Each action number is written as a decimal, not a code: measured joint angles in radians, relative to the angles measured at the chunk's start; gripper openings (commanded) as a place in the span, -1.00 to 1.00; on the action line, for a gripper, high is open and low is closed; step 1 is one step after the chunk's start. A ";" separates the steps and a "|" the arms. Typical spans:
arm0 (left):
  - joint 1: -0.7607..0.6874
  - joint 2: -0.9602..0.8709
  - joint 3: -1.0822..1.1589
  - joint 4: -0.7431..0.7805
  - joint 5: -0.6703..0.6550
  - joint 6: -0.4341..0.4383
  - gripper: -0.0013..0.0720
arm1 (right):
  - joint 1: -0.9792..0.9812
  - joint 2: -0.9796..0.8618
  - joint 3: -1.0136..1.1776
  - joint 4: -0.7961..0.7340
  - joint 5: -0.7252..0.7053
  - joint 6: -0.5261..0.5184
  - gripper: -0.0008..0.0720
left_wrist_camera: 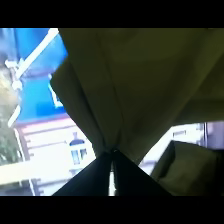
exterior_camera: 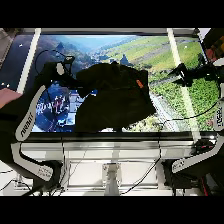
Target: Fold the clothes and pants, and hang the long-sleeved shirts on hangers.
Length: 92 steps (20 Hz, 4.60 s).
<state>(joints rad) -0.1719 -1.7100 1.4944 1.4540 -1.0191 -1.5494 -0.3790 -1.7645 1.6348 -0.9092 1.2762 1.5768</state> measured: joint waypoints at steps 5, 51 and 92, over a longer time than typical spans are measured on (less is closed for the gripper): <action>0.010 0.066 0.029 0.027 0.048 -0.041 0.09 | 0.000 0.000 0.000 -0.003 -0.076 0.000 0.35; 0.110 1.108 -1.420 -0.904 0.312 -0.205 0.55 | 0.016 0.533 -1.167 0.533 -0.348 -0.530 0.94; 0.038 1.007 -1.421 -1.040 0.626 -0.055 -0.93 | 0.019 0.533 -1.144 0.431 -0.335 -0.416 0.89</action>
<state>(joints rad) -0.1341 -0.7029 0.0738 0.4141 -0.3931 -1.6039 -0.3595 -1.2312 0.4911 -0.4782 0.9409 1.1606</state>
